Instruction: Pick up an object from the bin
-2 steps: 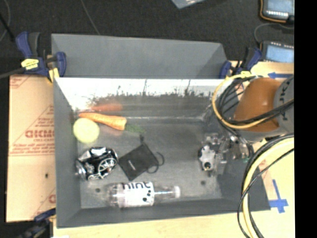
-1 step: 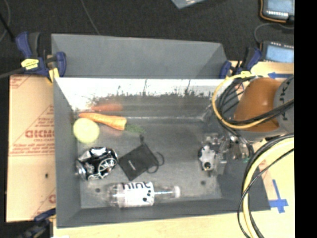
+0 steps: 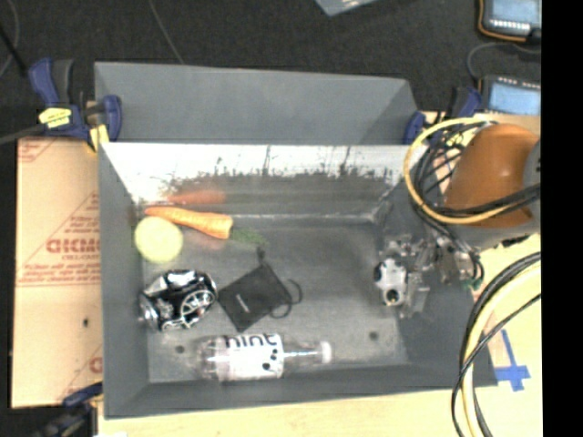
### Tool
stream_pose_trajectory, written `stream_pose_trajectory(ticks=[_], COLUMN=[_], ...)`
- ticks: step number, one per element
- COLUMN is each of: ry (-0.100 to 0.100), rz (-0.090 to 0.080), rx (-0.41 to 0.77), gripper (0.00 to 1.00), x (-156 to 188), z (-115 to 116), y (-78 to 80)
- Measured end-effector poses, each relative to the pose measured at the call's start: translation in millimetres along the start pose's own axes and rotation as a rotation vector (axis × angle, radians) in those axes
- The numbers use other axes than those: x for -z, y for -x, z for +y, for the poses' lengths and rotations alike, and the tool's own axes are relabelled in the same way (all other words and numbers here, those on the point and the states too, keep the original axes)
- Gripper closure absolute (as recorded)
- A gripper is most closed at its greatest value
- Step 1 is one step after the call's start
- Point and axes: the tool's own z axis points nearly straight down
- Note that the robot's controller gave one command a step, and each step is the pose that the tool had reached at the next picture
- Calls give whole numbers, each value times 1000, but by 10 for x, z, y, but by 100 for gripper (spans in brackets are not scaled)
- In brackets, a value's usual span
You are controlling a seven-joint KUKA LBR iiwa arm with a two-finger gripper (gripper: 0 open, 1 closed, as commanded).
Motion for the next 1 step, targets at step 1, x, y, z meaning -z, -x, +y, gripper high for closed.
stream_pose_trajectory(ticks=[1], ry=[-2], rz=[-5], rx=[38], gripper=[100], x=[622], z=[46], y=[49])
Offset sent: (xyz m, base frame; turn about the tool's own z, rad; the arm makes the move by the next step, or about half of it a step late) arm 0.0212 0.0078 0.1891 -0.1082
